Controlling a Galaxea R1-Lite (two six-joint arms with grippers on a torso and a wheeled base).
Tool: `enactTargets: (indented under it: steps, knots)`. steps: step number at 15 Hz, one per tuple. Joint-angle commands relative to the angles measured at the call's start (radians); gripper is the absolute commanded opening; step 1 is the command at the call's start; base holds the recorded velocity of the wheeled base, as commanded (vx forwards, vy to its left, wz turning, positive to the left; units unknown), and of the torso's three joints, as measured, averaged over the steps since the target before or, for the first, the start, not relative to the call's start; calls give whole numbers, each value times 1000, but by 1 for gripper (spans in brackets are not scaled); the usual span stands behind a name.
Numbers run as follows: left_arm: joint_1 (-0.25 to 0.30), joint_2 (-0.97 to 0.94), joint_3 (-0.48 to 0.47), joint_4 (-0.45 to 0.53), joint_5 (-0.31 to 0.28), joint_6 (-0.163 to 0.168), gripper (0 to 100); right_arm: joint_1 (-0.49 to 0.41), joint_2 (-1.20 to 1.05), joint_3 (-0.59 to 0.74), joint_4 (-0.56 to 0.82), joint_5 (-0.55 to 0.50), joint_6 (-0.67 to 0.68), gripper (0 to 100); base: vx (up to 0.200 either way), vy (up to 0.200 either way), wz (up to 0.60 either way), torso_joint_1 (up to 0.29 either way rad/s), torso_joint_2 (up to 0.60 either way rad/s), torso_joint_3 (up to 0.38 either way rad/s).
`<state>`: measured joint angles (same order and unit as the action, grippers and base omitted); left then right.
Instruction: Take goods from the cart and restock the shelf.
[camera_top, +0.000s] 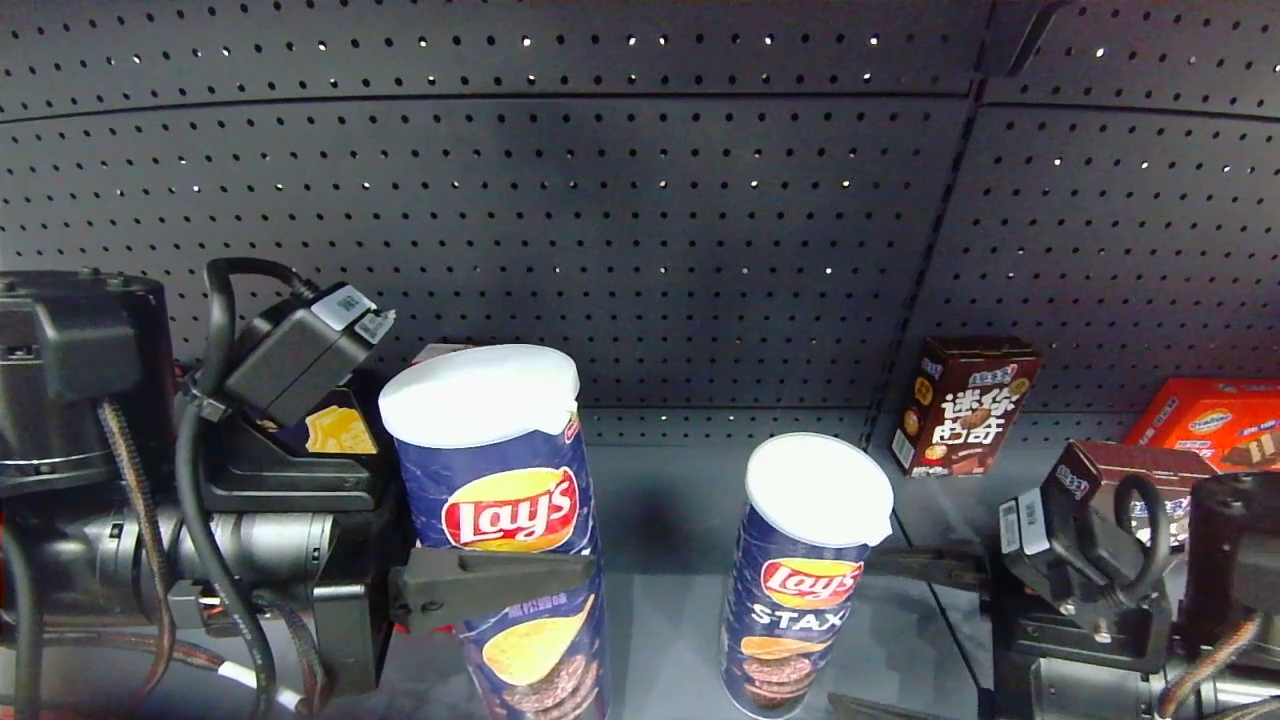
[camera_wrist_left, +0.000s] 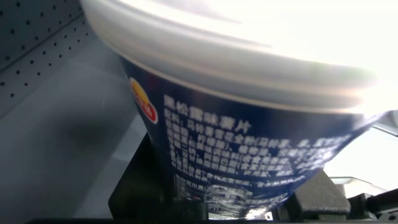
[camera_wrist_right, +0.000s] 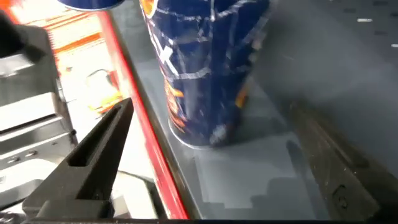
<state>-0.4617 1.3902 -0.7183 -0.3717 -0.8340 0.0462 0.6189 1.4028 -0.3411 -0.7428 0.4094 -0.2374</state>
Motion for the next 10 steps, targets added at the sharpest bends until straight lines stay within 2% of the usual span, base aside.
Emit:
enactTargets:
  steps: [1,3,7,8,10]
  knots:
    - [0,16,-10,-6,7,1,0,1,-119,39,28,-29,0,100,0,0,0,0,0,0]
    - [2,46,-44,-13,15,1,0,1,-189,27,109,-38,1,100,0,0,0,0,0,0]
    - [8,158,-204,-6,96,11,0,16,-304,16,237,-76,47,100,0,0,0,0,0,0]
    - [0,184,-227,-4,147,12,0,16,-327,13,256,-78,73,100,0,0,0,0,0,0]
    - [-5,225,-256,-4,170,29,0,15,-338,8,263,-80,81,100,0,0,0,0,0,0]
